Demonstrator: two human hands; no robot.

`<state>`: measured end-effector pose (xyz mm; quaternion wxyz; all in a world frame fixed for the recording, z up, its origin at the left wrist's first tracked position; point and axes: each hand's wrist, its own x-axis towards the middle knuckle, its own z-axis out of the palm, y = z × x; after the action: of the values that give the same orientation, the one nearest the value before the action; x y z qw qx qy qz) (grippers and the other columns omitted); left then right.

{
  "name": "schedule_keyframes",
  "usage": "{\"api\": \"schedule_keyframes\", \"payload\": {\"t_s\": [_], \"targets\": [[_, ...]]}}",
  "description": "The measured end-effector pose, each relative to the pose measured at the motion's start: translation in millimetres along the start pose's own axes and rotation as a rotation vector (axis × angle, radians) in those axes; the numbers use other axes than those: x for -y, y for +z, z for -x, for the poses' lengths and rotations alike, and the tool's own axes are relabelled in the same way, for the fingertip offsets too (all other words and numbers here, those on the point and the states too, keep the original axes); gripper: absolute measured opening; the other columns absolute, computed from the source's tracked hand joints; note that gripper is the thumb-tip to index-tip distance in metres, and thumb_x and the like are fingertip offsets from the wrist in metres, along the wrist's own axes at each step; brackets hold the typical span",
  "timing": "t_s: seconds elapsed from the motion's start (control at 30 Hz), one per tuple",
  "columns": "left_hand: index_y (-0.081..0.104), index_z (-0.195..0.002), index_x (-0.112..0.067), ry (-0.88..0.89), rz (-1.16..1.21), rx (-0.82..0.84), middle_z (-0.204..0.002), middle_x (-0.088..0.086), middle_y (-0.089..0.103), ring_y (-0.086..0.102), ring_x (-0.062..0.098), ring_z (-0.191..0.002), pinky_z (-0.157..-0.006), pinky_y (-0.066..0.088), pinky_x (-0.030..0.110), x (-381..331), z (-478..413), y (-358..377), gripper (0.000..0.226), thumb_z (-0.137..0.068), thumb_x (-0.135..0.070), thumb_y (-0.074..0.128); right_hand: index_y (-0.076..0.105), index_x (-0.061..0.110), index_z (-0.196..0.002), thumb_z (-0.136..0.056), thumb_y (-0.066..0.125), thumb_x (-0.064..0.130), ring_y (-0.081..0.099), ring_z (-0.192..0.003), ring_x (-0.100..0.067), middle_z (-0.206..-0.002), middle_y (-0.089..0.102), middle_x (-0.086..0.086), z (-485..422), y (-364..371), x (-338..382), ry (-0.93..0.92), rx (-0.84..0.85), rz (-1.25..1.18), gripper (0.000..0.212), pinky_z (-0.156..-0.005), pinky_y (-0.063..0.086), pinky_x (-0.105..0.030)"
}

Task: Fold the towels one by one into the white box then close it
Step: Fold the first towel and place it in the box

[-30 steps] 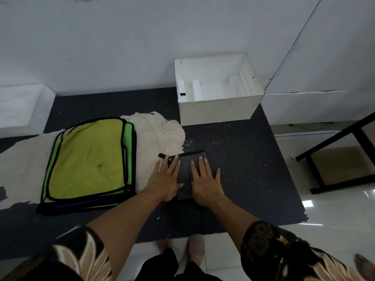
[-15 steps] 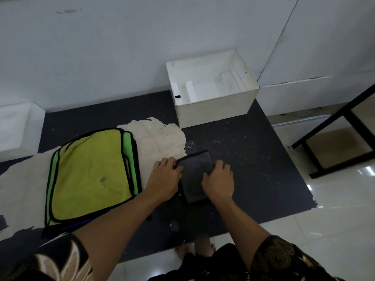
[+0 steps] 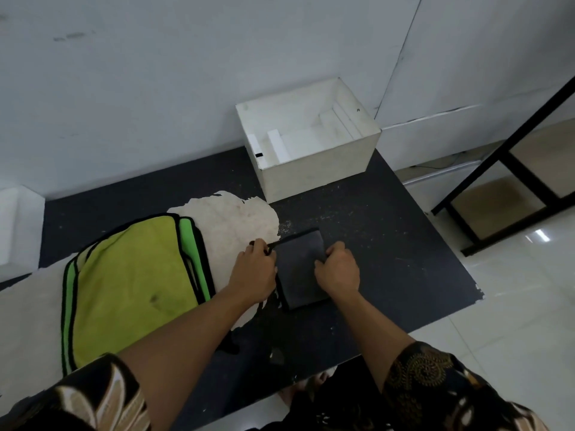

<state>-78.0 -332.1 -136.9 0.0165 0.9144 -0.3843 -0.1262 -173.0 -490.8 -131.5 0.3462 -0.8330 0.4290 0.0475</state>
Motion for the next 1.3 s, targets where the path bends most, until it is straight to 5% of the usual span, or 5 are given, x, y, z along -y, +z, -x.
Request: {"api": "schedule_keyframes", "payload": {"t_s": [0.33,0.53,0.8,1.1,1.3], "targets": [[0.015,-0.154,-0.029,0.262,0.053,0.146,-0.127,0.009,0.032,0.047,0.022,-0.105,-0.084,0.048,0.033,-38.9,-28.7,-11.0,0.069,-0.096,-0.021,0.05,0.059,0.009,-0.108,-0.09,0.059,0.038,0.063,-0.095,-0.025,-0.106,0.065,-0.009,4.6,-7.0,-5.0,0.194,0.055,0.113,0.034,-0.073,0.048,-0.032],[0.034,-0.148,-0.029,0.254,-0.083,0.27,-0.136,0.015,0.033,0.052,0.029,-0.11,-0.091,0.048,0.037,-46.1,-47.0,-18.4,0.059,-0.094,-0.019,0.055,0.06,0.009,-0.111,-0.089,0.063,0.038,0.064,-0.097,-0.026,-0.109,0.064,-0.01,5.2,-8.2,-4.2,0.232,0.041,0.135,0.037,-0.078,0.054,-0.035],[0.057,-0.119,-0.003,-0.591,0.747,0.292,-0.107,0.011,0.068,0.07,0.02,-0.082,-0.075,0.059,0.031,-75.1,-87.9,-30.6,0.056,-0.087,-0.048,0.064,0.057,0.012,-0.108,-0.086,0.067,0.027,0.063,-0.09,-0.022,-0.102,0.066,-0.006,5.6,-3.4,-12.2,0.103,0.053,-0.015,0.029,-0.068,0.048,-0.03],[0.034,-0.146,-0.014,-0.669,0.768,0.448,-0.136,0.013,0.05,0.059,0.031,-0.107,-0.078,0.058,0.038,-96.6,-104.2,-27.7,0.107,-0.058,-0.047,0.085,0.051,0.019,-0.131,-0.09,0.058,0.012,0.058,-0.104,-0.024,-0.116,0.058,-0.007,13.0,3.1,-19.1,-0.199,0.011,-0.031,0.042,-0.087,0.048,-0.035],[0.038,-0.14,-0.006,-0.712,0.601,0.267,-0.129,0.017,0.054,0.061,0.033,-0.103,-0.078,0.055,0.034,-100.0,-105.2,-12.0,0.073,-0.077,-0.029,0.067,0.048,0.018,-0.115,-0.084,0.069,0.024,0.056,-0.097,-0.024,-0.112,0.053,-0.005,18.9,-2.2,-30.2,-0.181,0.017,-0.033,0.038,-0.078,0.048,-0.035]]}}
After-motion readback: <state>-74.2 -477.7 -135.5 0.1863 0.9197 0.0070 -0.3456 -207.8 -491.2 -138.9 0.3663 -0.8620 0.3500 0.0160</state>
